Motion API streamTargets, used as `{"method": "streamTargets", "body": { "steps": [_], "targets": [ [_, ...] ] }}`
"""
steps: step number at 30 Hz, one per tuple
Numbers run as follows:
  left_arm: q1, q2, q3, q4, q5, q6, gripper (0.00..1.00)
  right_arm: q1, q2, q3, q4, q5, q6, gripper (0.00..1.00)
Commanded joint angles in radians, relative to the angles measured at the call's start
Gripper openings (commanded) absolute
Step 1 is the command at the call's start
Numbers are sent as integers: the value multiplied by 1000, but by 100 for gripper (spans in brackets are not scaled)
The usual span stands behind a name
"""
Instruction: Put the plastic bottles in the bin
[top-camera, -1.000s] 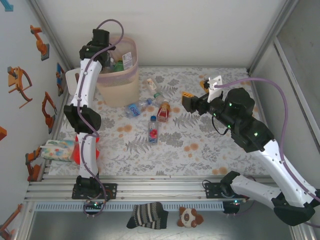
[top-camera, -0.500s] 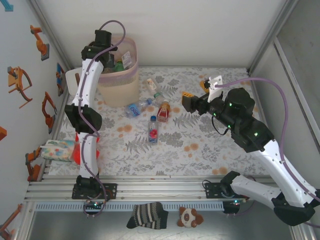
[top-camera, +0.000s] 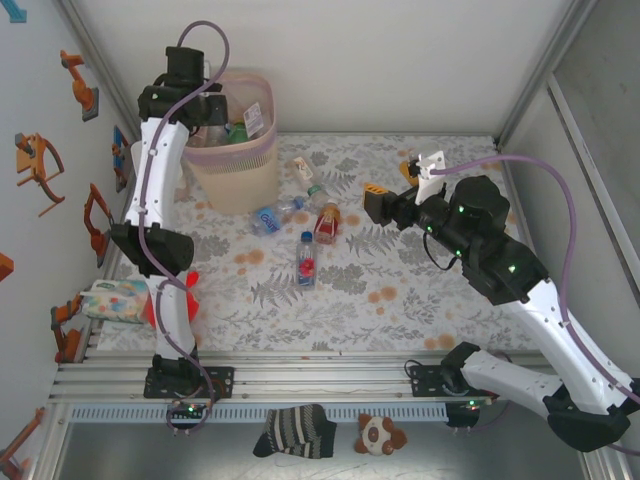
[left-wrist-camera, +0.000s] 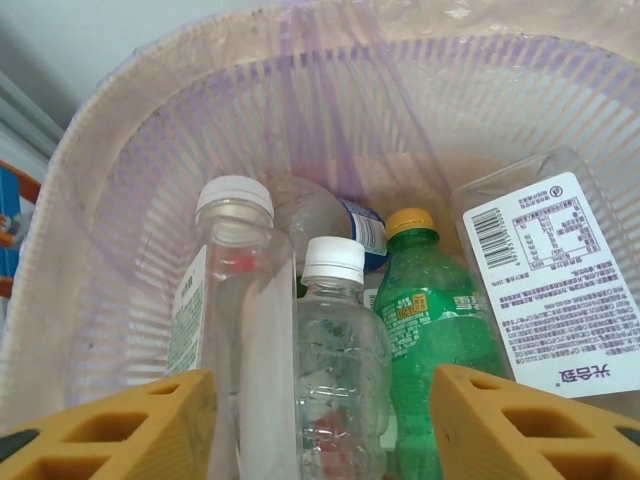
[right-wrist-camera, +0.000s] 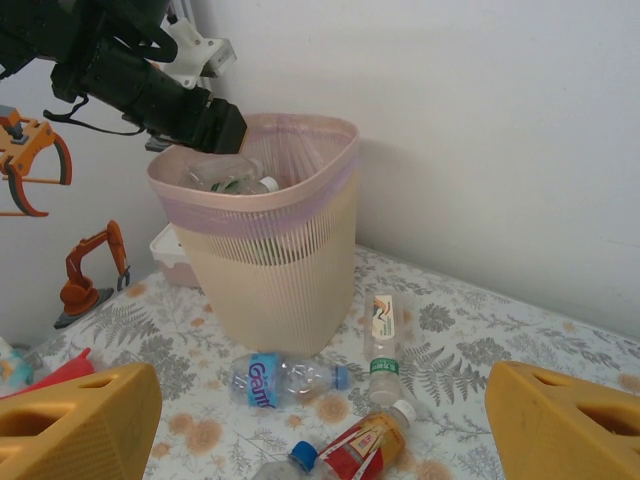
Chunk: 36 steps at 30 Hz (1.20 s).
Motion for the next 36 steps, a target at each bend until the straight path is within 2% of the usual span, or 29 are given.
{"method": "streamTargets", "body": {
  "steps": [1,5,9,14,26,36],
  "targets": [
    [19,-2,-44,-30,19,-21,48,-6,-12,3,24,4,8,83],
    [36,22,-87,-61,-15,-27,40,-6,-15,1,24,6,9,83],
    [52,34,-150,-55,39,-47,33,-6,-14,0,25,6,9,83],
    [52,47,-166,-42,78,-59,30,-6,-11,2,23,4,8,83],
    [52,-47,-102,-31,111,-58,34,-7,-11,3,24,10,8,83],
    [34,-194,-186,9,211,-58,38,-6,0,4,28,8,6,83]
  ]
}}
